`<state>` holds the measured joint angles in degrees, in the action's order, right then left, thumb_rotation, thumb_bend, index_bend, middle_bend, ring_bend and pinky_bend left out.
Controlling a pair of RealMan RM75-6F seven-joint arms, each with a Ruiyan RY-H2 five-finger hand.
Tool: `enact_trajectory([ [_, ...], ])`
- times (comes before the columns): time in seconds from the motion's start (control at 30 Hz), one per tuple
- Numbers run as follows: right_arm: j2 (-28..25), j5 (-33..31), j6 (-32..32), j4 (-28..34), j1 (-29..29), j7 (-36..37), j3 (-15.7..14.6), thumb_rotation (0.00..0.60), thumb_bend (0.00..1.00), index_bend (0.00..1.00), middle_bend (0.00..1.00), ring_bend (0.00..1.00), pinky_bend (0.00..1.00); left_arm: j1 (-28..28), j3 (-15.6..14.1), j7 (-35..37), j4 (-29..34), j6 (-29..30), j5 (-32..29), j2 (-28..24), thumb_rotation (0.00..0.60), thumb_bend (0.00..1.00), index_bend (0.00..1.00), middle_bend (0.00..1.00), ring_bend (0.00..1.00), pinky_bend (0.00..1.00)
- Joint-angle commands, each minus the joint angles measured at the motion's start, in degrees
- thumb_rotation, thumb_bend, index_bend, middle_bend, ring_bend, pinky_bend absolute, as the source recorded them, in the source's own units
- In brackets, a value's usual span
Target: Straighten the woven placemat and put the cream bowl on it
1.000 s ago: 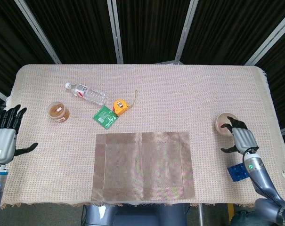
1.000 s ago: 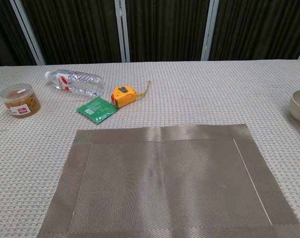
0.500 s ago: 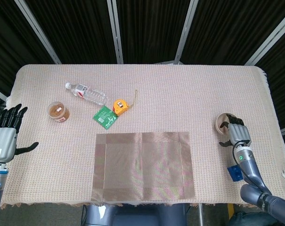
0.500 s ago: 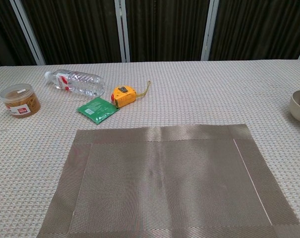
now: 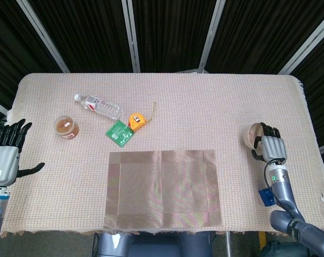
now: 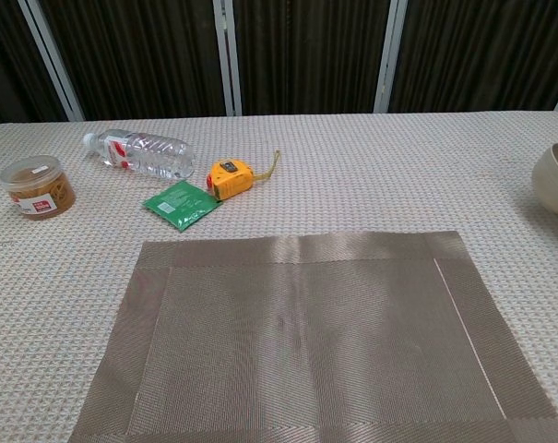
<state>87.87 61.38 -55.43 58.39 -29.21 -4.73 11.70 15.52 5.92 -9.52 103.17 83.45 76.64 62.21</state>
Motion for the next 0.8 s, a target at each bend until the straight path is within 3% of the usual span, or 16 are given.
enact_trajectory([
  [0.03, -0.81, 3.51, -3.20, 0.99, 0.87, 2.83, -0.33, 0.600, 0.29, 0.64, 0.00, 0.00, 0.00, -0.14, 0.06, 0.15, 0.23, -0.05, 0.28, -0.15, 0.600, 0.00, 0.00, 0.00, 0.00, 0.00],
  [0.2, -4.56, 9.07, -8.03, 7.70, 1.98, 5.53, -1.08, 0.600, 0.29, 0.64, 0.00, 0.00, 0.00, -0.32, 0.09, 0.65, 0.69, -0.18, 0.93, -0.44, 0.600, 0.00, 0.00, 0.00, 0.00, 0.00],
  [0.4, -13.84, 21.36, -11.74, 22.08, 1.76, 7.15, -4.72, 0.600, 0.29, 0.64, 0.00, 0.00, 0.00, -0.53, -0.17, 1.64, 1.07, -0.62, 2.13, -0.93, 0.600, 0.00, 0.00, 0.00, 0.00, 0.00],
  [0.6, -20.07, 35.33, -12.98, 33.84, -1.17, 2.86, -8.37, 0.600, 0.29, 0.64, 0.00, 0.00, 0.00, -0.87, -0.20, 2.65, 1.11, -0.89, 2.63, -1.42, 0.600, 0.00, 0.00, 0.00, 0.00, 0.00],
  [0.8, -19.97, 43.15, -7.96, 40.19, -5.64, -4.90, -10.07, 0.600, 0.29, 0.64, 0.00, 0.00, 0.00, -1.24, 0.00, 3.42, 0.97, -1.00, 2.50, -1.89, 0.600, 0.00, 0.00, 0.00, 0.00, 0.00],
])
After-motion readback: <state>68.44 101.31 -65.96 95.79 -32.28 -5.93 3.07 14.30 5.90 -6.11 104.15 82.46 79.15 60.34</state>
